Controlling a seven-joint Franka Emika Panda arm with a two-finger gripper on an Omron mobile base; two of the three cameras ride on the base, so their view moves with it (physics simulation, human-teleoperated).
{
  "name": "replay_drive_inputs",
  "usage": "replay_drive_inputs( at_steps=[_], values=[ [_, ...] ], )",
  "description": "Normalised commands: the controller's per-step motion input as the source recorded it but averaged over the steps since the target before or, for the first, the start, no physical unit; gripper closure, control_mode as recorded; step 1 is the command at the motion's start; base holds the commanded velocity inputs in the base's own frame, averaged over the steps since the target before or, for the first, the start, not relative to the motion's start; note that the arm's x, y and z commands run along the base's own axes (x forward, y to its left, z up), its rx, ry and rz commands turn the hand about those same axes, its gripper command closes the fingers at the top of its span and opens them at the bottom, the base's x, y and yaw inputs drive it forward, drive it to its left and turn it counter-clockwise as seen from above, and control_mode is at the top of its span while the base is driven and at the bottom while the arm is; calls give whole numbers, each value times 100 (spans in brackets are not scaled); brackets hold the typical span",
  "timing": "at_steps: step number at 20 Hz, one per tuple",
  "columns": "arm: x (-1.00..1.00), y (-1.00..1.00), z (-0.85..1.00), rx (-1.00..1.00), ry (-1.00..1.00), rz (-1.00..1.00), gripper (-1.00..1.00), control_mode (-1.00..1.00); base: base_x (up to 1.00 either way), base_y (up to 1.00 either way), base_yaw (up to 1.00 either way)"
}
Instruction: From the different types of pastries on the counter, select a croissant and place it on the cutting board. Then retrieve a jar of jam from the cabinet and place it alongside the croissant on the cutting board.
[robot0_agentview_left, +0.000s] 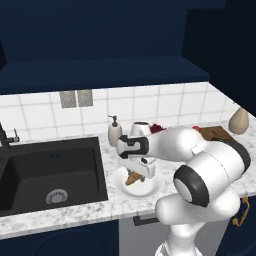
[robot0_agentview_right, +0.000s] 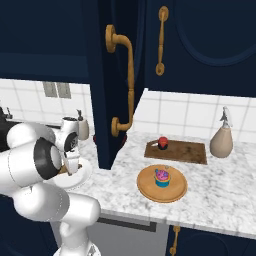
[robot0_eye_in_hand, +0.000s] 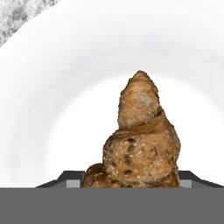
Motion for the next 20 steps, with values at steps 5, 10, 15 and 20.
replay_drive_inputs(
  at_steps=[5,10,15,20],
  values=[
    [-49,0,25,0,0,-6,100,-100,0,0,0],
    [-44,-1,-1,-1,-7,-7,100,-100,0,0,0],
    [14,-72,9,0,-4,-9,100,-100,0,0,0],
    [24,-72,23,0,-3,-5,100,-100,0,0,0]
  ],
)
